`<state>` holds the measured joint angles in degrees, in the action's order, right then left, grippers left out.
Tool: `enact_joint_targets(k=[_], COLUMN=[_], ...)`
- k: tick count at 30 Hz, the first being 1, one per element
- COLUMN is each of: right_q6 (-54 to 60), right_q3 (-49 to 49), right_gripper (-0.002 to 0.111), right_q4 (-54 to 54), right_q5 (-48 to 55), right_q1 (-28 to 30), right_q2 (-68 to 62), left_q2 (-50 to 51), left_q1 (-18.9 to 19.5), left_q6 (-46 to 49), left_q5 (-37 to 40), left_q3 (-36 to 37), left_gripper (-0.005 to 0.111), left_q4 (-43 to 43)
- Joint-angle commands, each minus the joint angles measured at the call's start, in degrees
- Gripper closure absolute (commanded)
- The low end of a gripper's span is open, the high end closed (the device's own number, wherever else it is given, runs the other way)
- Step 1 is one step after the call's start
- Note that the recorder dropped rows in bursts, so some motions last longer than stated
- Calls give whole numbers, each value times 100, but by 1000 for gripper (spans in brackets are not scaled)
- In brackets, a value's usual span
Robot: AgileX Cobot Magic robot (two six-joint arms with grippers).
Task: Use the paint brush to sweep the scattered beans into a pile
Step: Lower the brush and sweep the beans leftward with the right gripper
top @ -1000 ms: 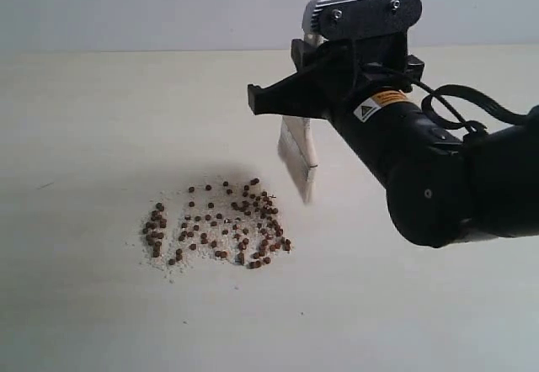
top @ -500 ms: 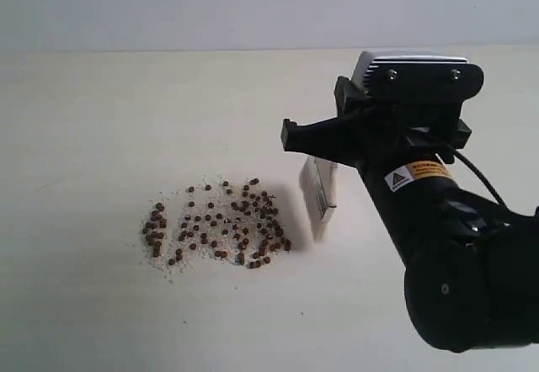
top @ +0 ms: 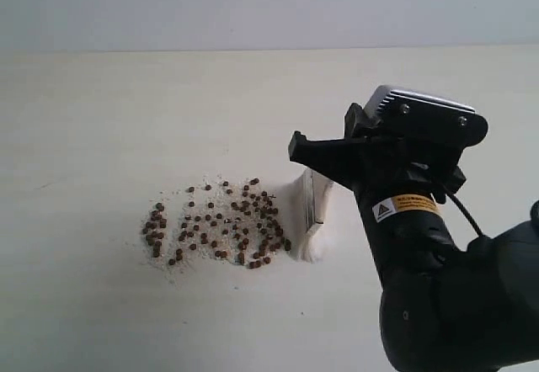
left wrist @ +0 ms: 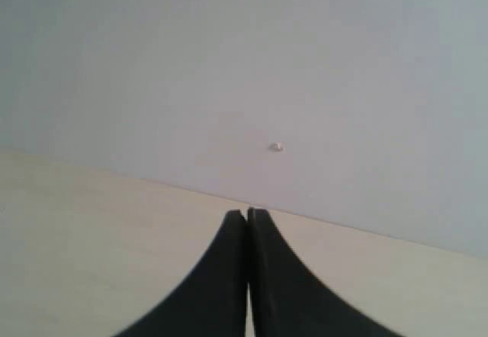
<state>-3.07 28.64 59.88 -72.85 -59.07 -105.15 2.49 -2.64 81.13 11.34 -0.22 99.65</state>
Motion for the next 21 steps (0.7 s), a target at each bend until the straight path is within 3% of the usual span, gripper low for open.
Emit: enact_joint_targets(k=[1, 10, 21], right_q6=[-325, -414, 511], right_q3=[69, 772, 1068], right_gripper=[108, 108, 108], right_q4=[-4, -188, 41], right_q5=[289, 289, 289], right_q1=[-20, -20, -20], right_q2=[-267, -480, -465], left_q2=[-41, -41, -41], left_q1=[-26, -26, -26], left_q6=[-35, -35, -35], left_q5=[11, 11, 11], left_q3=[22, 22, 22], left_gripper=[107, 107, 107], left_q4=[30, 30, 30])
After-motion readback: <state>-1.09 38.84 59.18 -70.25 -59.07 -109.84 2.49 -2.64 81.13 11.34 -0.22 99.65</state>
